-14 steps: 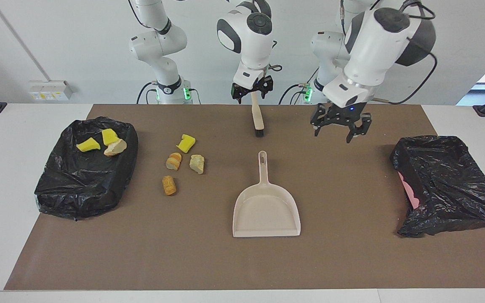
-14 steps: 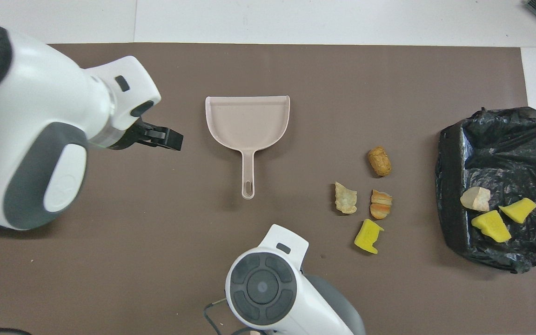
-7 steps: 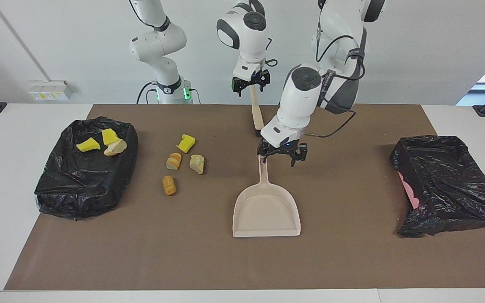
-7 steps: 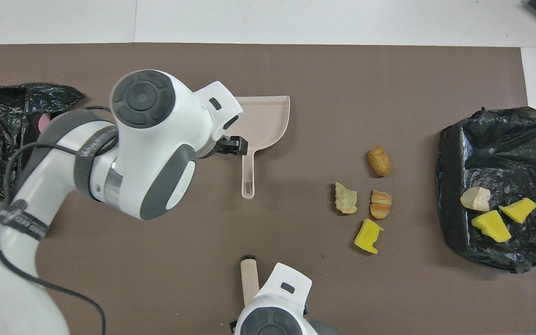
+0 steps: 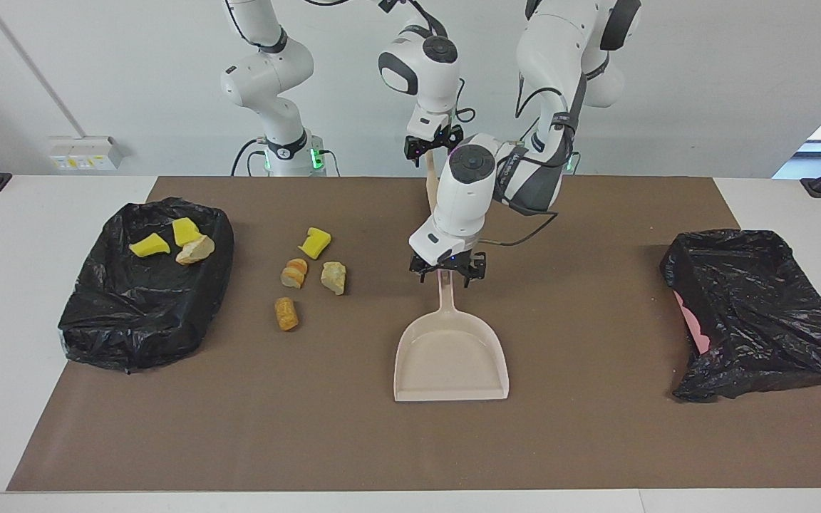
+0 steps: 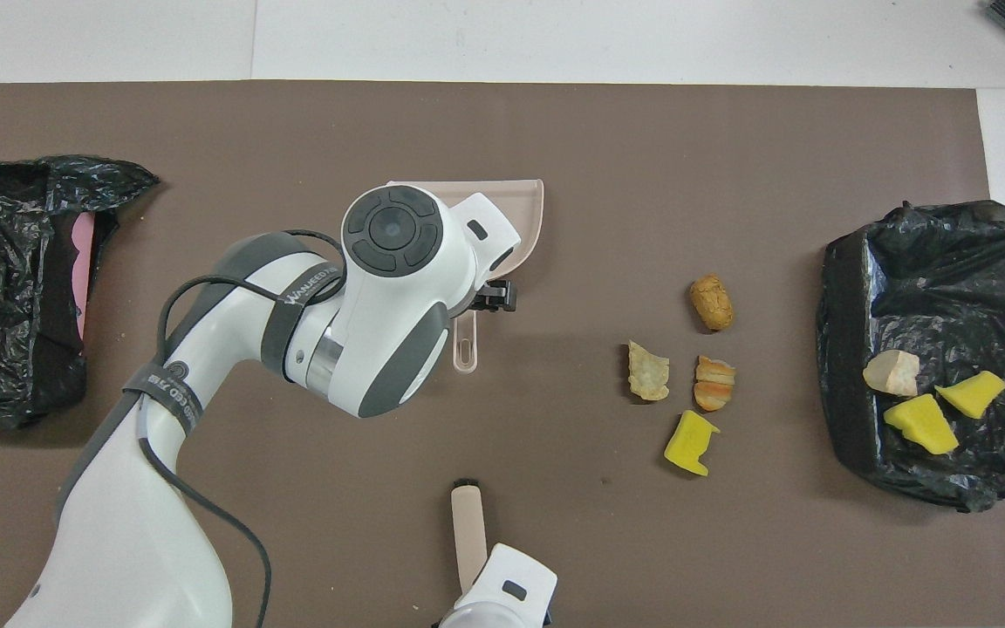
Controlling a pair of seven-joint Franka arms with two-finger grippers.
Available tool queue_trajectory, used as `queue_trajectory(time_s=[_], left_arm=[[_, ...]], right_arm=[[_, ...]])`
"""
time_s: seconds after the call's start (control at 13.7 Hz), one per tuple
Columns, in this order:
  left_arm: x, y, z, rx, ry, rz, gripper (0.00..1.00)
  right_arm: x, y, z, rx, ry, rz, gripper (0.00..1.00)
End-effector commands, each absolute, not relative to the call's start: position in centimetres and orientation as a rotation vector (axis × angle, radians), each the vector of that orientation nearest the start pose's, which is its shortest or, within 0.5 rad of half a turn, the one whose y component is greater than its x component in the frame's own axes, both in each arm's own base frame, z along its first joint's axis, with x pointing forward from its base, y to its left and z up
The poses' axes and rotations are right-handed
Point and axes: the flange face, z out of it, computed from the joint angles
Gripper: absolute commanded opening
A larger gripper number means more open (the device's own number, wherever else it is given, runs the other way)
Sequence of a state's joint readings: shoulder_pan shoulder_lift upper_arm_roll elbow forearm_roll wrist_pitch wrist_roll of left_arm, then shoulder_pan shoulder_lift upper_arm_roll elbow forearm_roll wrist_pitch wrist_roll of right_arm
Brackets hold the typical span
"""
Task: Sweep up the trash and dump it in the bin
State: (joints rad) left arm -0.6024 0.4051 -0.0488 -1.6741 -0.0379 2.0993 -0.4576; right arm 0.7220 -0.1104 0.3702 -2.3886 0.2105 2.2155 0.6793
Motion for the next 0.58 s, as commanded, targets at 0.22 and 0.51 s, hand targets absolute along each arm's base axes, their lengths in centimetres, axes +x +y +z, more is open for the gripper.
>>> queue_trajectory(time_s=[0.22,0.51], left_arm=[[51.6,-39.6,35.5,-3.167,0.207,0.036,1.00],[52.5,-40.0,36.2,-3.196,0.202,-0.045,1.00]], right_arm=[[19.4,42.2,34.0,-3.065,-0.418,0.197,1.00],[18.3,42.0,33.2,-3.069,-0.445,0.197,1.00]])
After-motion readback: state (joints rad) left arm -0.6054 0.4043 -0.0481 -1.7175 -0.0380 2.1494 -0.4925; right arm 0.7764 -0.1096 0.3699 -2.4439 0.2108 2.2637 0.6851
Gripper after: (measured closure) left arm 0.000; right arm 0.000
